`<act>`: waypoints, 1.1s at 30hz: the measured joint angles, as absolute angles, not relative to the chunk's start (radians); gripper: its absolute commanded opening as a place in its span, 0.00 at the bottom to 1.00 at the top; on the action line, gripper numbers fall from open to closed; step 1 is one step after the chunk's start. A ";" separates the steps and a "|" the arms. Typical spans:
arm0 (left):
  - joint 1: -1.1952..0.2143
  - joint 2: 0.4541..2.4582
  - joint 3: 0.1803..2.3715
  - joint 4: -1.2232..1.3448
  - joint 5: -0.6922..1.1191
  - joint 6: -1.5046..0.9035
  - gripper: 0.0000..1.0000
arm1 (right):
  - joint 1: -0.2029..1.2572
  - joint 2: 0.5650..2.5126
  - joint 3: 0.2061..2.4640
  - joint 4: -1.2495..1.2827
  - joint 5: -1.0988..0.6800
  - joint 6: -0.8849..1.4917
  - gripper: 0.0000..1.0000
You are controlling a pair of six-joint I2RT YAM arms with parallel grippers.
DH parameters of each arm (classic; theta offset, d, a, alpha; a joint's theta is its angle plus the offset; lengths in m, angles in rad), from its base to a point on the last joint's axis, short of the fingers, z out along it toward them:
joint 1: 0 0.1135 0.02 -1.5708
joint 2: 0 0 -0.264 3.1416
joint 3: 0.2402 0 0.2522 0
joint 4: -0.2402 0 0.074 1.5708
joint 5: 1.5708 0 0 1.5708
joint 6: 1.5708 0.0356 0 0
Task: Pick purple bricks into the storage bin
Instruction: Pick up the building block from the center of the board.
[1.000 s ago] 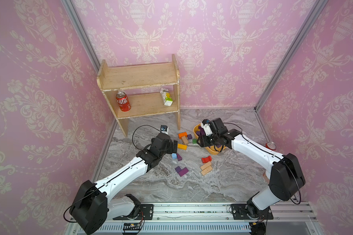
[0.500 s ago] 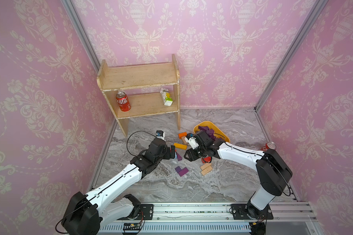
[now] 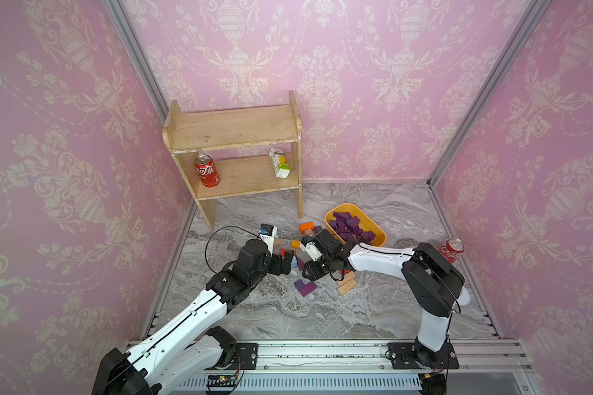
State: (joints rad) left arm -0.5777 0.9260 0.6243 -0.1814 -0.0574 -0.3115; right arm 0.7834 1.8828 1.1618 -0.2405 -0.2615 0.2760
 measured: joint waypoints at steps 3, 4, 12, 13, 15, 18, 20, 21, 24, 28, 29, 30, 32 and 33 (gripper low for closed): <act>-0.578 0.920 0.624 -0.182 -0.058 -0.304 0.99 | 0.783 1.917 1.216 -0.244 -0.250 0.260 0.53; -0.578 0.918 0.624 -0.182 -0.058 -0.304 0.99 | 0.783 1.926 1.227 -0.244 -0.248 0.258 0.53; -0.578 0.919 0.619 -0.181 -0.073 -0.300 0.99 | 0.783 1.989 1.285 -0.268 -0.215 0.254 0.48; -0.578 0.919 0.619 -0.181 -0.076 -0.300 0.99 | 0.783 1.992 1.288 -0.267 -0.214 0.255 0.48; -0.578 0.920 0.618 -0.181 -0.084 -0.300 0.99 | 0.783 1.995 1.293 -0.268 -0.209 0.254 0.44; -0.578 0.923 0.616 -0.179 -0.091 -0.300 0.99 | 0.783 2.003 1.297 -0.266 -0.211 0.250 0.44; -0.578 0.926 0.610 -0.174 -0.091 -0.300 0.99 | 0.784 2.008 1.304 -0.266 -0.210 0.251 0.42; -0.578 0.926 0.603 -0.168 -0.091 -0.300 0.99 | 0.785 2.011 1.308 -0.266 -0.209 0.251 0.39; -0.578 0.928 0.584 -0.154 -0.091 -0.300 0.99 | 0.785 2.018 1.315 -0.266 -0.197 0.251 0.30; -0.578 0.939 0.579 -0.144 -0.091 -0.300 0.99 | 0.785 2.018 1.314 -0.266 -0.181 0.249 0.24; -0.578 0.942 0.579 -0.142 -0.091 -0.300 0.99 | 0.785 2.017 1.314 -0.266 -0.175 0.247 0.23; -0.578 0.945 0.579 -0.138 -0.091 -0.300 0.99 | 0.785 2.013 1.311 -0.266 -0.168 0.247 0.22; -0.577 0.953 0.579 -0.131 -0.091 -0.300 0.99 | 0.783 1.998 1.298 -0.273 -0.163 0.247 0.22; -0.577 0.958 0.579 -0.126 -0.091 -0.300 0.99 | 0.781 1.988 1.290 -0.279 -0.163 0.248 0.22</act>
State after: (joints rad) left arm -0.5770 0.9581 0.5793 -0.1265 -0.0914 -0.3004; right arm 0.7811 1.9877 1.2896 -0.2787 -0.1635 0.2478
